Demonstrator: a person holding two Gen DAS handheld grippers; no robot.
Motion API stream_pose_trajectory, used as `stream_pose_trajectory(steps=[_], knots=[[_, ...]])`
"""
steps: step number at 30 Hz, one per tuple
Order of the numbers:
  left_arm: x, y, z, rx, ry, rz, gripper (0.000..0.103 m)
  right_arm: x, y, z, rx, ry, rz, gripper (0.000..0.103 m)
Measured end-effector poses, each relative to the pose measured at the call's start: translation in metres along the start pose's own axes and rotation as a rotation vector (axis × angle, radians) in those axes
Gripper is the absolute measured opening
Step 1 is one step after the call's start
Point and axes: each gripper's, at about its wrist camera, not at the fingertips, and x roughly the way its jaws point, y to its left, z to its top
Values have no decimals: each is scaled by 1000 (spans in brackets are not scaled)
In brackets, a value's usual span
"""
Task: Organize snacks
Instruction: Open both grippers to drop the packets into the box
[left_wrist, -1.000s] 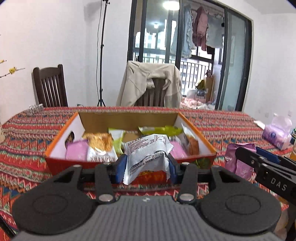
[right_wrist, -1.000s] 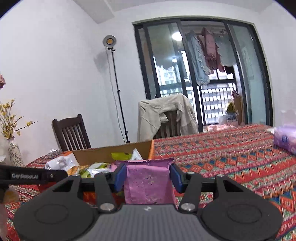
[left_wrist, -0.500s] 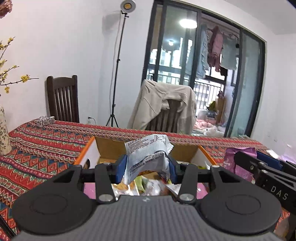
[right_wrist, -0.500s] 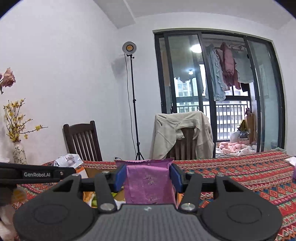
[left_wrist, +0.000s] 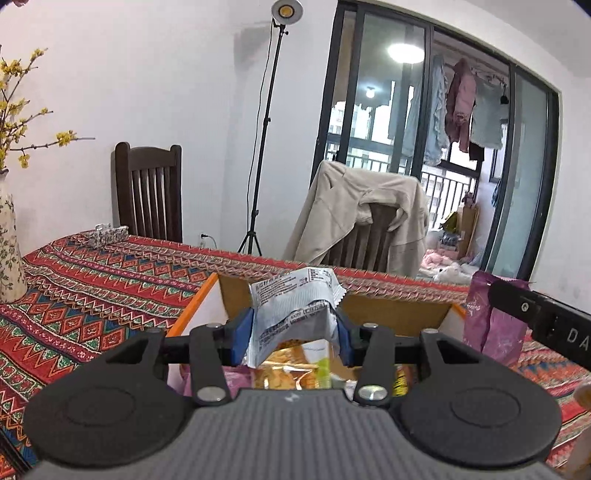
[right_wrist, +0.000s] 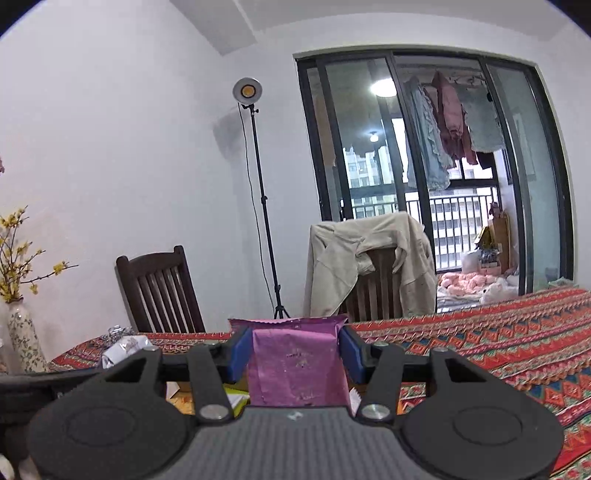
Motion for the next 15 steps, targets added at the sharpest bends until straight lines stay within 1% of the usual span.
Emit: stream_pose_trajectory(steps=[4, 5, 6, 7, 8, 9, 10, 11, 13, 15], knots=[[10, 3, -6, 13, 17, -6, 49, 14, 0, -11, -18, 44, 16, 52], [10, 4, -7, 12, 17, -17, 52, 15, 0, -13, -22, 53, 19, 55], [10, 5, -8, 12, 14, -19, 56, 18, -1, -15, -27, 64, 21, 56], [9, 5, -9, 14, 11, -17, 61, 20, -1, -17, -30, 70, 19, 60], [8, 6, -10, 10, 4, -20, 71, 20, -2, -18, -30, 75, 18, 76], [7, 8, -10, 4, -2, -17, 83, 20, -4, -18, -23, 76, 10, 85], [5, 9, -10, -2, -11, -7, 87, 17, -6, -19, -14, 71, 6, 99], [4, 10, -10, -6, -19, 1, 93, 15, -9, -20, -3, 64, 6, 103], [1, 11, -10, -12, -28, 18, 102, 11, -14, -19, 17, 54, -2, 103], [1, 12, -8, -11, -26, 24, 103, 8, -20, -20, 34, 53, -7, 103]])
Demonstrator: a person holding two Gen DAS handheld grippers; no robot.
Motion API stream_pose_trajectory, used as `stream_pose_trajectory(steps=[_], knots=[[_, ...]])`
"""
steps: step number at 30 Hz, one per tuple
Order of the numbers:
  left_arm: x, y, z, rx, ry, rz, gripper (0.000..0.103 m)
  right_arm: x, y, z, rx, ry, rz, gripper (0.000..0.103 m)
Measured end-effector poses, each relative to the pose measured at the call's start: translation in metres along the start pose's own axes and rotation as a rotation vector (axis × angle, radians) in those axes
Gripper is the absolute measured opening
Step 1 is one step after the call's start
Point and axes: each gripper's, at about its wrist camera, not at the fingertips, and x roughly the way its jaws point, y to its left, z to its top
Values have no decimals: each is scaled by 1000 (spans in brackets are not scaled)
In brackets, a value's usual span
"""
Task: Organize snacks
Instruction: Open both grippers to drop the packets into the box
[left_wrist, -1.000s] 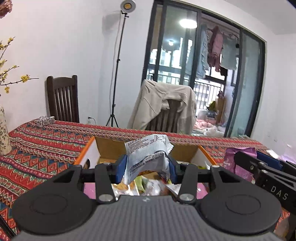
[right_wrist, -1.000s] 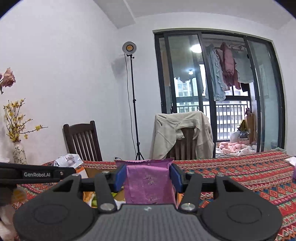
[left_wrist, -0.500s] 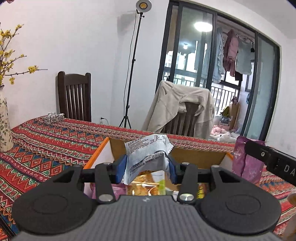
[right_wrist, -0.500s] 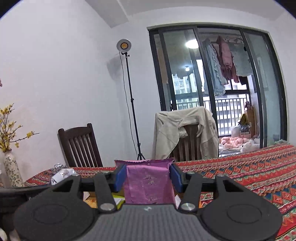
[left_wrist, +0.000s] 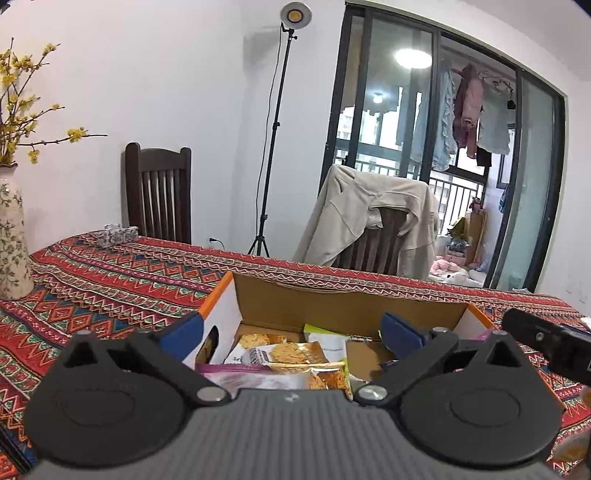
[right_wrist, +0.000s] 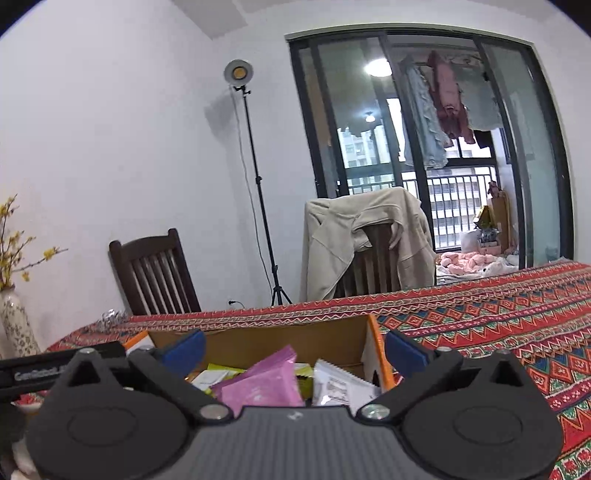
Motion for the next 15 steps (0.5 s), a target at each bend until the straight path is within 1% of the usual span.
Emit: stream_pose_trajectory(steps=[4, 7, 10, 15], knots=[[-5, -4, 7, 22, 9, 27, 103, -1, -5, 2, 26, 10, -9, 103], [-18, -3, 13, 20, -8, 33, 103, -6, -6, 9, 32, 18, -17, 103], [-35, 1, 19, 23, -16, 26, 103, -21, -6, 17, 32, 24, -9, 103], [-65, 10, 16, 79, 14, 6, 103, -53, -2, 21, 6, 41, 23, 103]])
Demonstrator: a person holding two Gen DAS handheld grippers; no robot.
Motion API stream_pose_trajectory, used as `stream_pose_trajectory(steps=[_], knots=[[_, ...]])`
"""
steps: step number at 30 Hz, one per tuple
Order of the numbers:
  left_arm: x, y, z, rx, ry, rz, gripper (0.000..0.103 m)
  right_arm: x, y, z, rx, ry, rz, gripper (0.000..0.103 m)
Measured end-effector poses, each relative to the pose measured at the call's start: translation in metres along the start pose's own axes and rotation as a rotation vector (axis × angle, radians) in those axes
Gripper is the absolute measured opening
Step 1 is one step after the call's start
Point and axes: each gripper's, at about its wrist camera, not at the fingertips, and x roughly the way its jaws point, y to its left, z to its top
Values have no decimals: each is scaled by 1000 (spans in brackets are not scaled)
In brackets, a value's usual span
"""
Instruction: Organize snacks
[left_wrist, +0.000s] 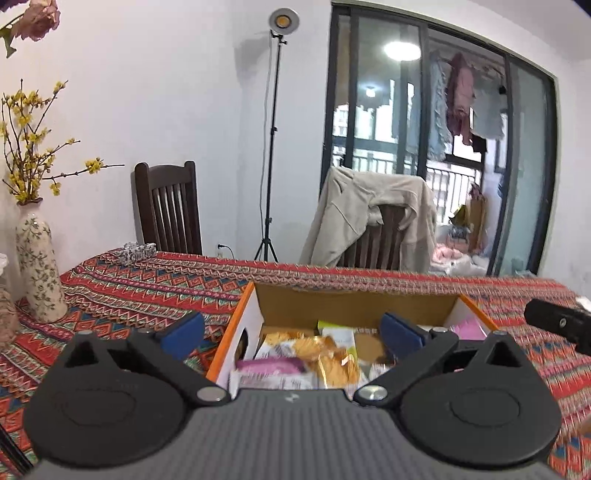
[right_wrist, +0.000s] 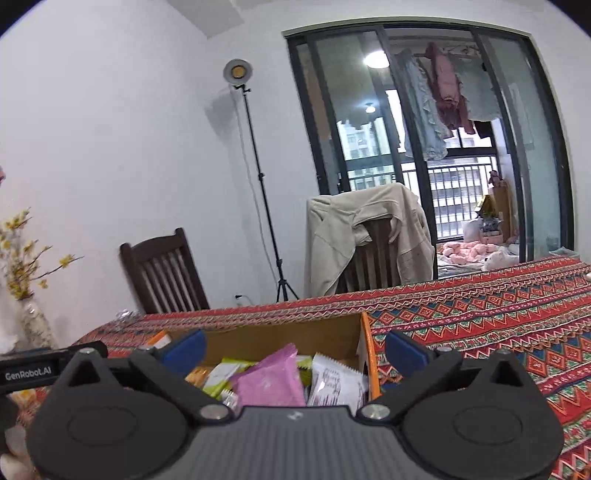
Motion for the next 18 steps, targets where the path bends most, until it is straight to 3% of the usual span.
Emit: stream_pose_trajectory(steps=[7, 18], knots=[[-41, 21, -24, -10, 93, -110, 103, -45, 12, -22, -46, 71, 28, 103], [-89, 36, -78, -25, 172, -118, 103, -95, 26, -83, -54, 190, 26, 103]])
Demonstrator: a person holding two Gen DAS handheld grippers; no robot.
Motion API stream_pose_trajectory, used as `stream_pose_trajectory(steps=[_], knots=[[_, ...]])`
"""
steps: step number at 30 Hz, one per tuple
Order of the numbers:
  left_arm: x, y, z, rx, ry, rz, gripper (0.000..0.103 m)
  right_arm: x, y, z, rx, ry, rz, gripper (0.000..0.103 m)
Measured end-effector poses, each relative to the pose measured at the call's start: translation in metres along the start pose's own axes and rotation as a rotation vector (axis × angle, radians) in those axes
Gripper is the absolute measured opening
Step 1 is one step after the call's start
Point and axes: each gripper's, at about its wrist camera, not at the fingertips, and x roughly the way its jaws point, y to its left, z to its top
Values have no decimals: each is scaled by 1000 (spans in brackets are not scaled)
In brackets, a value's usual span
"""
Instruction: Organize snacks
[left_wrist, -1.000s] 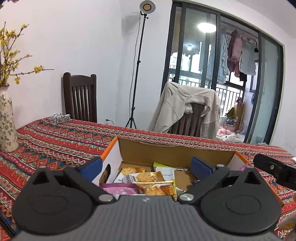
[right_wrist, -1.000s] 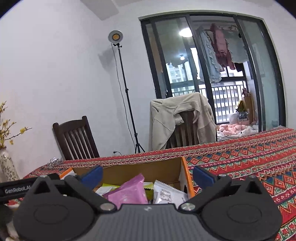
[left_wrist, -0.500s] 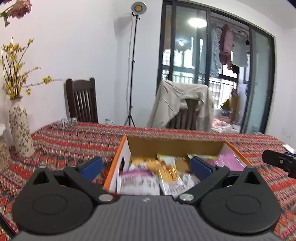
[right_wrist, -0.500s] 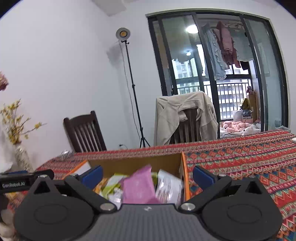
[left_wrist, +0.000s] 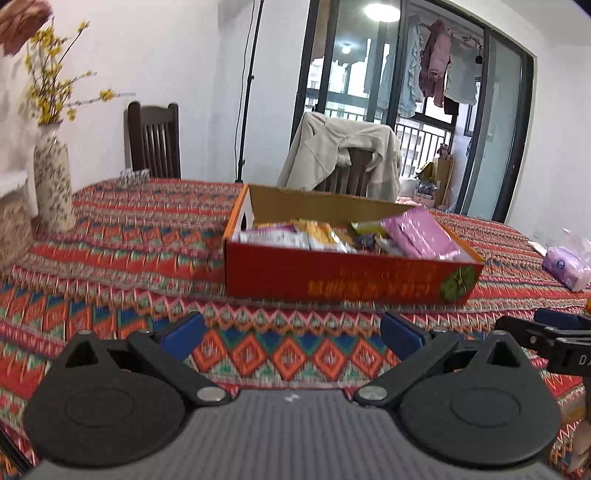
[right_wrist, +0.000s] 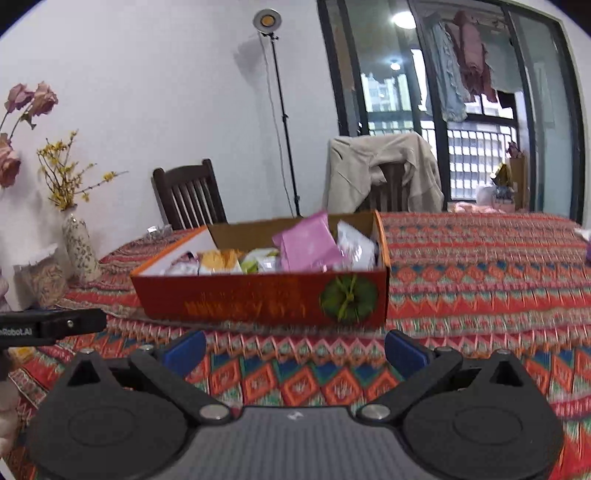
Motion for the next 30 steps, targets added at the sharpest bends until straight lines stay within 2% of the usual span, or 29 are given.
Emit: stream_pose_trajectory(steps=[9, 30], knots=[[-13, -9, -24, 4, 28, -17, 103, -15, 4, -19, 31, 36, 7, 103], [-18, -11, -29, 14, 33, -8, 103, -28, 2, -22, 36, 29, -6, 103]])
